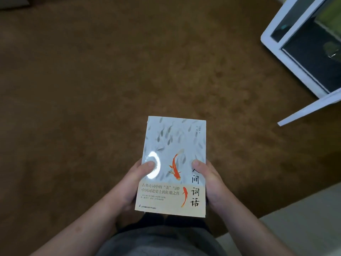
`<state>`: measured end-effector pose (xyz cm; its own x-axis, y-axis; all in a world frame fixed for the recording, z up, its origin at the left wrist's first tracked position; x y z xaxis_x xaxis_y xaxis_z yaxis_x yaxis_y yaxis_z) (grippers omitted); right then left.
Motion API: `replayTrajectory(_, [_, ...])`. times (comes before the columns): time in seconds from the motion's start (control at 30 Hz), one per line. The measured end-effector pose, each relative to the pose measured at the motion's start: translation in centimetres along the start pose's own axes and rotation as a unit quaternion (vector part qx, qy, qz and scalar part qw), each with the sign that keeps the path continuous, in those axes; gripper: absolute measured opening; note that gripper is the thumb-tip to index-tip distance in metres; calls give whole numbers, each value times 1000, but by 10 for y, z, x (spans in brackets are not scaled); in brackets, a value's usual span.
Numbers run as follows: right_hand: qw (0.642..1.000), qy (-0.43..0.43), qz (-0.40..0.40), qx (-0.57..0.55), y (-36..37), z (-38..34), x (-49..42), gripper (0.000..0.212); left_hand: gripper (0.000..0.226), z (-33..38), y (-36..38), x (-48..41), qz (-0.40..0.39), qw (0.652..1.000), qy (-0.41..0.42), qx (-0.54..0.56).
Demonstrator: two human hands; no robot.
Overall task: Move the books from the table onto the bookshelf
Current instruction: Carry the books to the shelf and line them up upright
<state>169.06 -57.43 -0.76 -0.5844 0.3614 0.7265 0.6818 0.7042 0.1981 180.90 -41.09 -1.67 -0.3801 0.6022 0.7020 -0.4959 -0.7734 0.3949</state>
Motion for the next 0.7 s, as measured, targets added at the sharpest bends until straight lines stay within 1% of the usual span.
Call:
replayTrajectory(0.07, [1000,3,-13,18,21,-16,-19,69,72,18,-14,-6,17,1000,4,15])
replayTrajectory(0.17, [997,5,-44,63,54,-40,-52,67,65,47,-37,-12,62,997,33,16])
replayTrajectory(0.27, [989,-9,-72,127,89,-69,-86,66,65,74,-59,-17,100,993,59,32])
replayTrajectory(0.33, [981,-17,-110,161,116,-89,-107,60,71,89,-73,-19,138,987,70,55])
replayTrajectory(0.4, [970,-16,-151,188,142,-108,-129,44,67,104,-84,-22,167,978,85,88])
replayTrajectory(0.43, [963,-15,-174,203,157,-120,-138,40,63,114,-90,-23,184,973,94,104])
replayTrajectory(0.47, [954,-16,-198,223,171,-129,-148,43,59,124,-93,-22,198,968,103,117])
replayTrajectory(0.53, [932,-13,-240,270,199,-146,-163,60,55,142,-97,-23,215,958,121,148])
replayTrajectory(0.63, [901,-10,-289,323,240,-163,-186,77,47,163,-102,-21,240,937,149,207])
replayTrajectory(0.7, [878,-6,-317,358,267,-168,-197,90,56,166,-110,-20,259,919,156,253])
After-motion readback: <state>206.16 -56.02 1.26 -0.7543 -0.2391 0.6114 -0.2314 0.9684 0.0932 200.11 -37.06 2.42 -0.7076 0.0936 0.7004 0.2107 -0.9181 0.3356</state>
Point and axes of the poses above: each hand's wrist, its own x-axis away from the middle knuckle, its own y-axis out of the palm, z = x × y, the point moved 6 cm from there along -x, towards the middle knuckle, and after that the axes turned 5 degrees about z, right-handed, at the moved point
